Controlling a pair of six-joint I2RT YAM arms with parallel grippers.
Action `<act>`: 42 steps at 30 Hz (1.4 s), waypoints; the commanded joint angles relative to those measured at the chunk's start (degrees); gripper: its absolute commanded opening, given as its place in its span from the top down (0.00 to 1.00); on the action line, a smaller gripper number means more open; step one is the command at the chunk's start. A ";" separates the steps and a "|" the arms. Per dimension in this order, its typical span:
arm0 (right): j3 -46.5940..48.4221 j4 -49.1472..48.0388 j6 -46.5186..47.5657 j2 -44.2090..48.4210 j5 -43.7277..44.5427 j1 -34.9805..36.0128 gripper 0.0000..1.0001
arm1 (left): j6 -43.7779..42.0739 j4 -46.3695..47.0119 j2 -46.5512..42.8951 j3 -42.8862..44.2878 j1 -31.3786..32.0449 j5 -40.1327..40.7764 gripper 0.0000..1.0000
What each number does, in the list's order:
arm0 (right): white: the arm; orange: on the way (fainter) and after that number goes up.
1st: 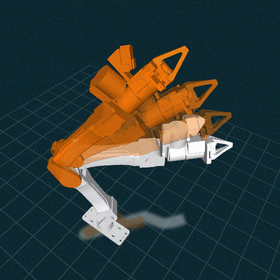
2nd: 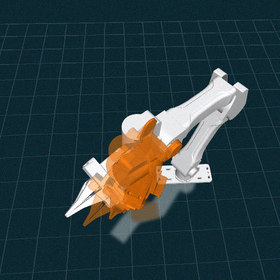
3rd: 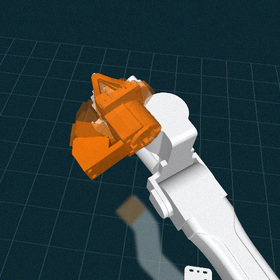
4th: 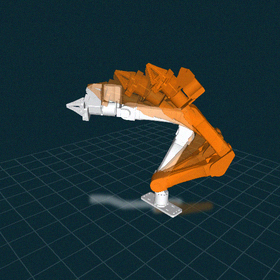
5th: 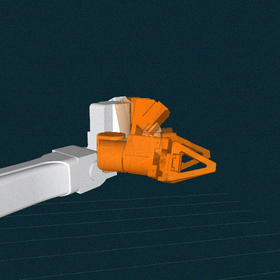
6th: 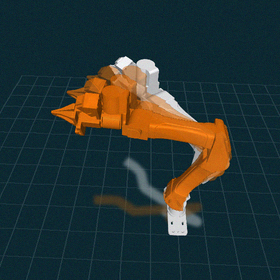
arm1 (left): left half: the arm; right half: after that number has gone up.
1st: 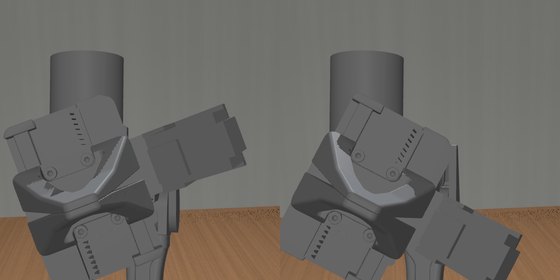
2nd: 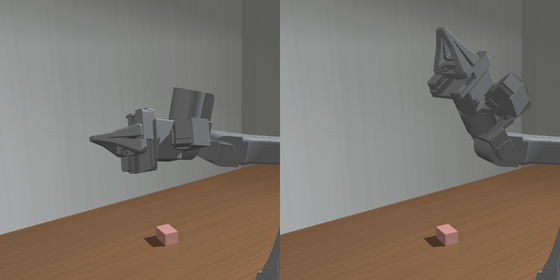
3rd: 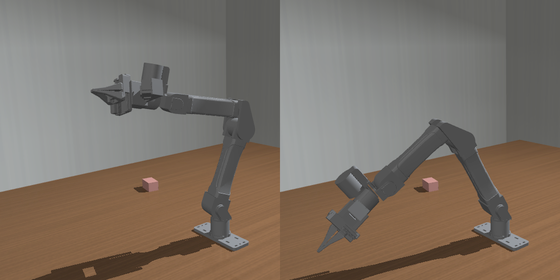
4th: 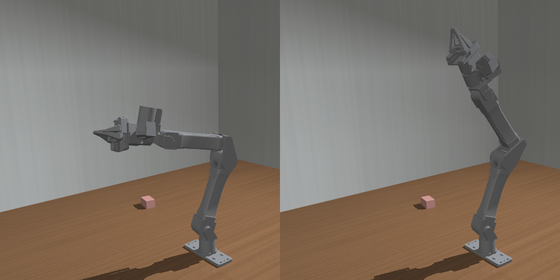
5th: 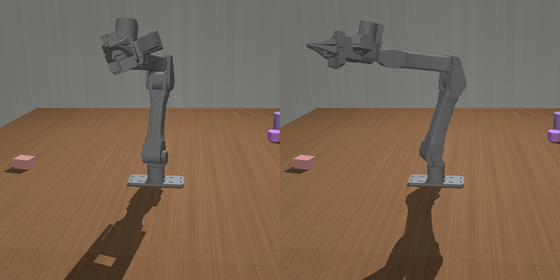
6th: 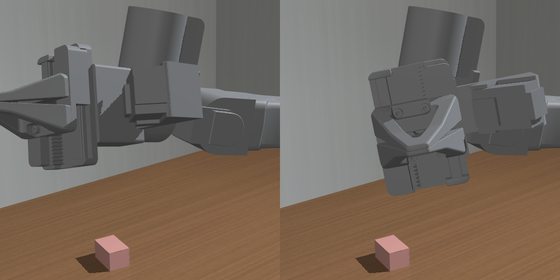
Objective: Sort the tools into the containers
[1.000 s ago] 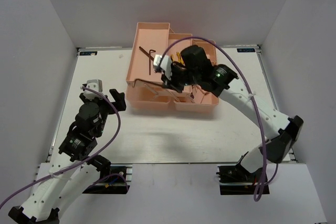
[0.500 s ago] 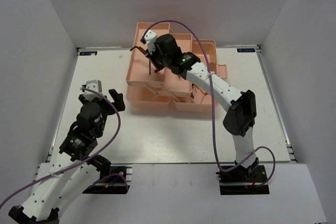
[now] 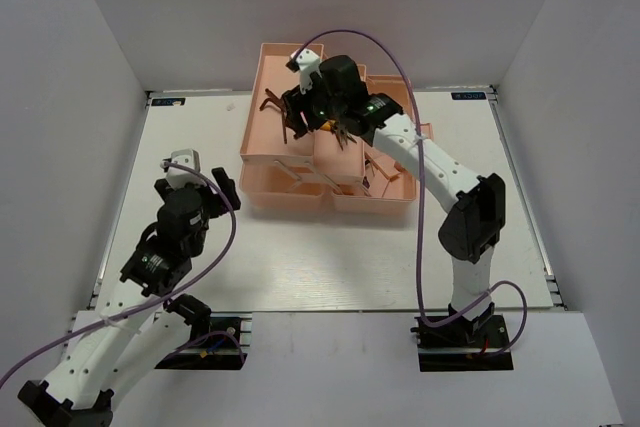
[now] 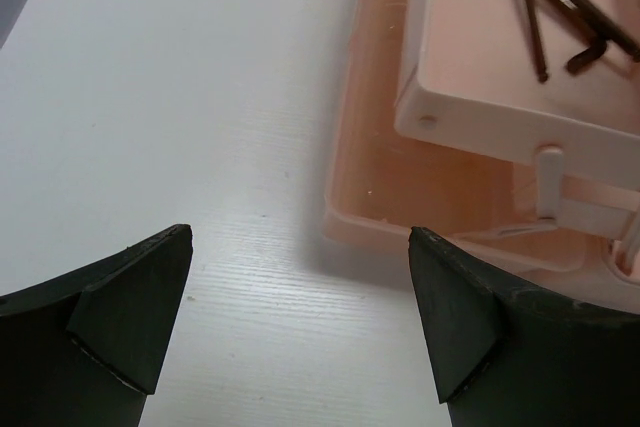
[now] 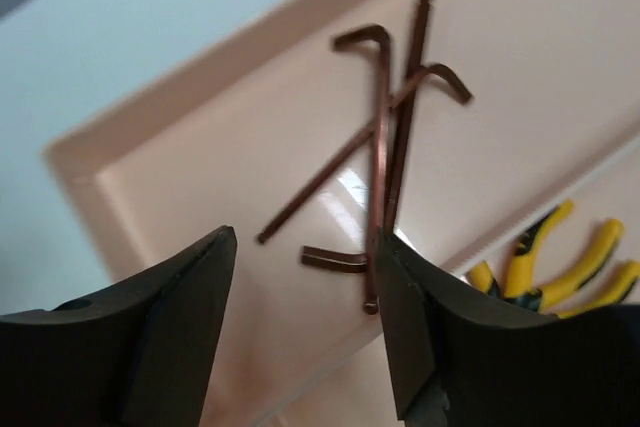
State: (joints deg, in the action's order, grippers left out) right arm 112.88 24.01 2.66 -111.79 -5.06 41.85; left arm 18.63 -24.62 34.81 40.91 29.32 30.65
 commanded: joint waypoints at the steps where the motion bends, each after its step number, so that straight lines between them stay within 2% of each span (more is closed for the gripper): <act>1: 1.11 -0.37 2.69 4.65 -18.20 -1.85 0.38 | 2.98 -4.55 2.45 1.98 -0.23 4.84 0.01; 2: 1.11 0.85 5.84 5.00 -26.76 -1.94 0.40 | 4.38 -5.43 4.11 2.77 -0.23 5.55 0.01; 3: 1.29 1.99 11.18 5.00 -38.94 -2.12 0.43 | 4.92 -6.13 4.91 2.78 -0.23 6.69 0.01; 4: 1.38 6.62 14.89 5.35 -51.59 -2.47 0.50 | 5.44 -7.36 5.53 3.47 -0.23 6.70 0.01; 5: 1.20 9.71 24.49 5.61 -55.37 -2.38 0.51 | 5.45 -7.37 6.06 3.48 -0.23 6.70 0.01; 7: -1.08 17.71 29.57 6.14 -59.43 -0.90 0.58 | 5.45 -7.37 6.59 3.48 -0.23 6.70 0.01; 8: -2.04 20.52 37.34 6.40 -58.49 -0.28 0.67 | 5.45 -7.37 6.59 3.48 -0.23 6.70 0.01; 9: -3.53 24.38 41.42 6.67 -56.40 1.21 0.70 | 5.45 -7.37 6.59 3.48 -0.23 6.70 0.01; 10: -4.41 25.11 43.38 6.84 -47.07 2.18 0.73 | 5.45 -7.37 5.89 3.48 -0.23 6.70 0.01; 12: -9.15 23.38 47.17 7.46 -39.20 5.69 0.73 | 5.45 -7.37 5.27 3.48 -0.23 6.70 0.01; 13: -11.69 22.32 46.22 7.98 -36.80 6.40 0.73 | 5.45 -7.37 4.66 3.48 -0.23 6.70 0.01; 14: -12.76 20.05 45.52 8.60 -30.51 8.84 0.69 | 5.45 -7.37 4.13 3.48 -0.23 6.70 0.01; 16: -16.80 14.35 43.15 9.30 -26.25 10.62 0.61 | 5.45 -6.84 4.13 3.48 -0.23 6.70 0.01; 17: -17.69 12.83 42.18 9.48 -19.01 13.41 0.53 | 5.45 -6.84 4.13 3.48 -0.23 6.70 0.01; 18: -18.22 11.25 39.30 9.48 -16.06 14.39 0.47 | 5.45 -6.84 3.52 3.48 -0.23 6.70 0.01; 19: -20.83 5.58 38.66 9.40 -13.25 15.97 0.41 | 5.45 -6.84 3.51 3.48 -0.23 6.70 0.01; 20: -21.38 3.96 38.22 8.61 -5.13 17.64 0.37 | 5.45 -6.84 3.51 3.48 -0.23 7.31 0.01; 22: -23.05 -1.04 36.29 7.73 2.20 19.23 0.33 | 5.97 -7.37 2.46 3.48 -0.23 7.31 0.01; 25: -23.67 -5.89 35.49 5.88 10.30 21.17 0.33 | 6.50 -7.90 1.93 3.48 -0.23 8.63 0.01; 27: -23.58 -8.70 35.75 5.00 14.61 22.31 0.33 | 7.21 -9.12 0.71 3.48 -0.23 10.47 0.01; 33: -24.64 -13.72 38.65 2.37 20.25 23.28 0.33 | 12.47 -13.42 -1.75 3.48 -0.23 14.26 0.01; 36: -25.25 -14.69 38.92 -0.26 19.91 22.93 0.33 | 17.04 -16.24 -2.38 4.01 -0.23 15.74 0.04; 39: -26.04 -15.57 39.97 -1.85 19.56 22.49 0.34 | 22.47 -23.07 -5.01 5.23 -0.23 18.29 0.09; 42: -25.78 -15.75 40.23 -3.08 18.95 22.23 0.36 | 24.96 -25.30 -9.21 5.24 -0.23 19.44 0.12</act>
State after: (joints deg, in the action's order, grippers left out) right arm 87.22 11.66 41.58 -114.24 13.06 64.29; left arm 38.22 -44.58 29.41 43.90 29.15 46.65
